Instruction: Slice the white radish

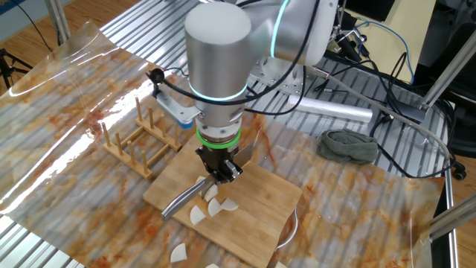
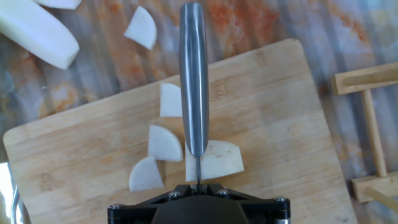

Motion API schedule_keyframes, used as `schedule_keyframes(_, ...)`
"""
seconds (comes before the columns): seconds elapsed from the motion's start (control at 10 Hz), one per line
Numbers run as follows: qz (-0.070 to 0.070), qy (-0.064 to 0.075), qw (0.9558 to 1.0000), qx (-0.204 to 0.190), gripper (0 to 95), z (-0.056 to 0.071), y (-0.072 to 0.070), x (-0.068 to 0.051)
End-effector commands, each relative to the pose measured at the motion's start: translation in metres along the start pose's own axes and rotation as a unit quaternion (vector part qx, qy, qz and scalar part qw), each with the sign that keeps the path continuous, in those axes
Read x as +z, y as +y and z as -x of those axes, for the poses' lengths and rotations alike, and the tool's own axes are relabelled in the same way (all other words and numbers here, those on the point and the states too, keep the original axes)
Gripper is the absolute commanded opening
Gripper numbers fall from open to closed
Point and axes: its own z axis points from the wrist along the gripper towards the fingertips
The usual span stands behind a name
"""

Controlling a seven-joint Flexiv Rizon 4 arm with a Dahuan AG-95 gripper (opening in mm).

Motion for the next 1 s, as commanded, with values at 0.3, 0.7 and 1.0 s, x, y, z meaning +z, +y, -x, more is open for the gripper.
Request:
schedule_keyframes(0.3,-0.008,0.003,1.0,-0.002,0.0,-0.003,-0.003,-0.011)
schedule_keyframes(0.7,-0.009,0.002,1.0,-0.001,0.0,-0.003,0.0,-0.006)
schedule_keyframes(1.0,-0.009,0.0,0.9999,0.004,0.0,-0.004,0.004,-0.009)
